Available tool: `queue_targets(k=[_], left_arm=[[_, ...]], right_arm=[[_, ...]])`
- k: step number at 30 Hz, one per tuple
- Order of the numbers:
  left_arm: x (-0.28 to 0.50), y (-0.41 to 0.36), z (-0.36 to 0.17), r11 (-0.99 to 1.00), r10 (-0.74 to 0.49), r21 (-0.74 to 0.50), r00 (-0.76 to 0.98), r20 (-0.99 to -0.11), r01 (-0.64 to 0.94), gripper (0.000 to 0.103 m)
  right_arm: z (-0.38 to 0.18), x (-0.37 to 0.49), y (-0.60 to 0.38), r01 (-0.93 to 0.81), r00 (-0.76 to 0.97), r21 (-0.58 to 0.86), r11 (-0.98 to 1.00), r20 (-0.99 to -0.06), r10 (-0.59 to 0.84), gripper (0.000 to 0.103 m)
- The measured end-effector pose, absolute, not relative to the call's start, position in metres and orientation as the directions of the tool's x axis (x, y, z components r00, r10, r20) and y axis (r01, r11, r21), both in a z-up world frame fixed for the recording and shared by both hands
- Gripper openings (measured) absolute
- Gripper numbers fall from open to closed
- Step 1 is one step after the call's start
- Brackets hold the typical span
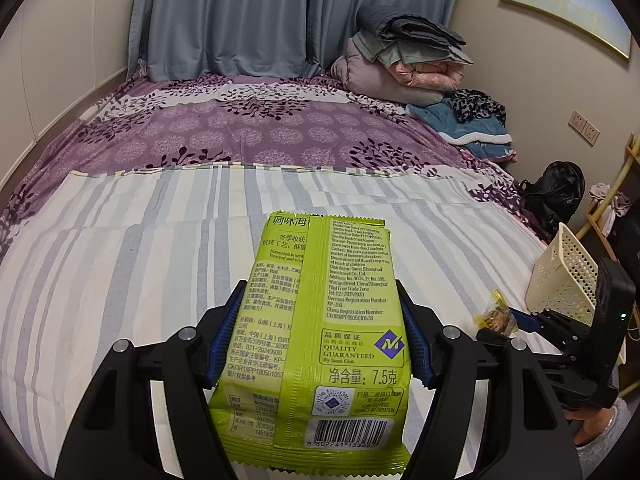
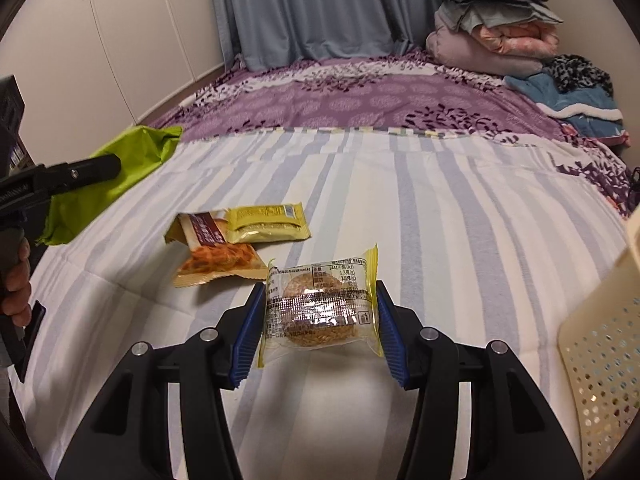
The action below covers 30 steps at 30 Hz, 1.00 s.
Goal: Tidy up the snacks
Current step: 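Carry the cookie packet to the basket with the right tool while the left tool carries the green bag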
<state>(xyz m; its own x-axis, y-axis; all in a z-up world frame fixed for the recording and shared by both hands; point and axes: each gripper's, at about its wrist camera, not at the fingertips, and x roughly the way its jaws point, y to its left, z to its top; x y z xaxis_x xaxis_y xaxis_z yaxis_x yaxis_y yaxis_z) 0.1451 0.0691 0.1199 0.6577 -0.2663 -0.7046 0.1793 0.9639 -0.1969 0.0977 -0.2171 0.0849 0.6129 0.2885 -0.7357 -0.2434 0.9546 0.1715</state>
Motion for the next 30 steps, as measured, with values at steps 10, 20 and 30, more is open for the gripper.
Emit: queue_targets(k=[10,20,30], left_arm=[[0.13,0.072,0.166,0.971,-0.24,-0.161,0.718,-0.653,0.178,0.07],[0.112,0.041,0.197,0.957,-0.283,-0.135,0.739,-0.611,0.255,0.07],[0.102,-0.006,0.212,0.931,-0.346,-0.122,0.727,-0.593,0.344,0.07]], right_arm=[[0.129,0.064,-0.252,-0.171,0.714,0.195,0.966,-0.651,0.257,0.053],[0.162,0.038,-0.307,-0.068,0.794,0.202,0.977,-0.583,0.176,0.053],[0.171,-0.003,-0.391,0.127,0.826,0.193,0.973,-0.563,0.004,0.053]])
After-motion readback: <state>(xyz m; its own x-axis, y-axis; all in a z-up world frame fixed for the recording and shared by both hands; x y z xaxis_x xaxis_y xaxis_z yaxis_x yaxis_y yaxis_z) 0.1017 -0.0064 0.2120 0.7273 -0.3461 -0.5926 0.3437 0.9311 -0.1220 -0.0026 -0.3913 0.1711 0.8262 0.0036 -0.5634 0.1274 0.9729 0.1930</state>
